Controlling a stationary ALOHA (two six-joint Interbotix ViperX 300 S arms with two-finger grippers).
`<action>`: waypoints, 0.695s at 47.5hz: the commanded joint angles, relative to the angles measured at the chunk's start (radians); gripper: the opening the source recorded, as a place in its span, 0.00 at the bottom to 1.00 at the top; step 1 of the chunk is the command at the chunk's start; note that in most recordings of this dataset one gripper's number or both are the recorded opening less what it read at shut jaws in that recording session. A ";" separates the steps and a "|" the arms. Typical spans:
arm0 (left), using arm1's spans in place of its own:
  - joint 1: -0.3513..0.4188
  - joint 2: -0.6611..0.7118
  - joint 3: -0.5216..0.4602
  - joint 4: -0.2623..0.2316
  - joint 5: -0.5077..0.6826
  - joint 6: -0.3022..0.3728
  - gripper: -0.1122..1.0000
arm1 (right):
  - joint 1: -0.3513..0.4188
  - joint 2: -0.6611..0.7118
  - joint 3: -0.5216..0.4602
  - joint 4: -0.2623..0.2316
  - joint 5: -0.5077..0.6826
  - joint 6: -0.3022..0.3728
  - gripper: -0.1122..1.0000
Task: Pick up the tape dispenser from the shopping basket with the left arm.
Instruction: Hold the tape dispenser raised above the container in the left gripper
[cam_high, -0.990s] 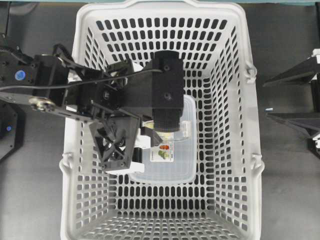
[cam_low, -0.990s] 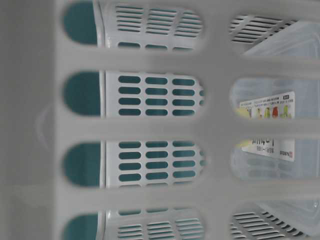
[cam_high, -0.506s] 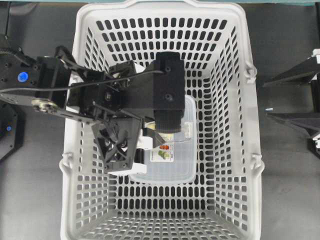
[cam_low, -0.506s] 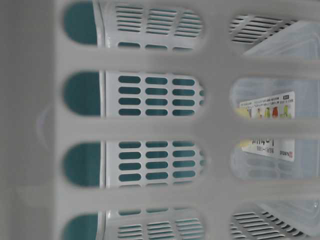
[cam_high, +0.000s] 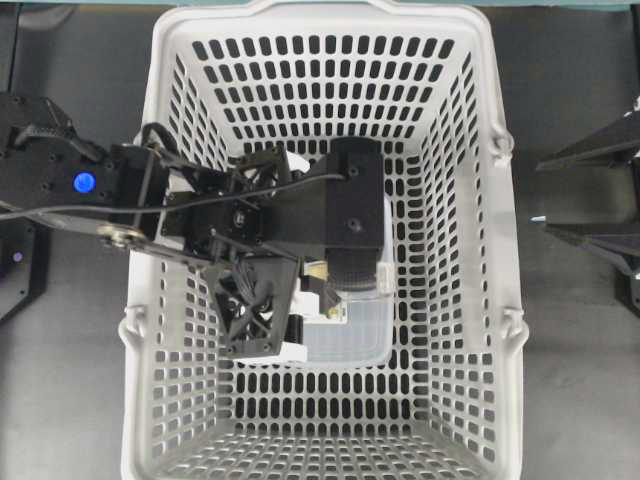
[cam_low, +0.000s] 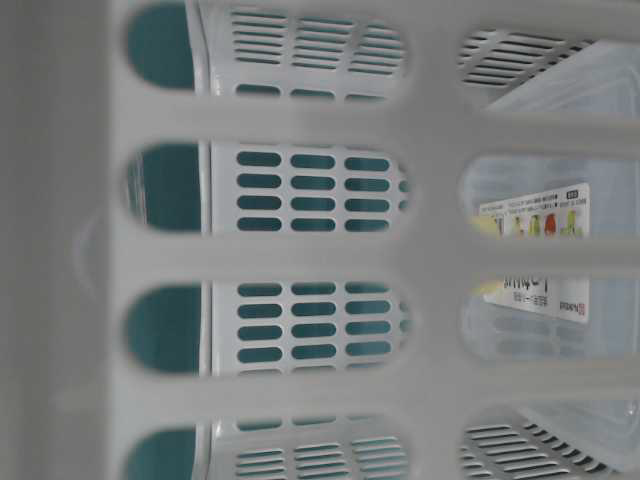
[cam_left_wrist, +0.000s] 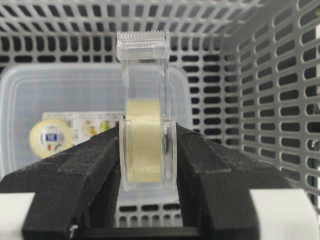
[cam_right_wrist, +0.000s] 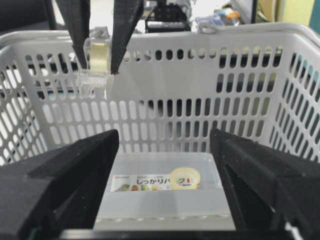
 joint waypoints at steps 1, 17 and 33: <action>-0.002 -0.015 -0.005 0.003 -0.009 0.000 0.36 | 0.002 0.005 -0.008 0.002 -0.006 0.002 0.74; -0.003 -0.015 0.006 0.005 -0.009 0.000 0.36 | 0.002 0.005 0.002 0.003 -0.006 0.002 0.74; -0.003 -0.015 0.011 0.003 -0.009 0.000 0.36 | 0.002 0.002 0.003 0.003 -0.006 0.002 0.74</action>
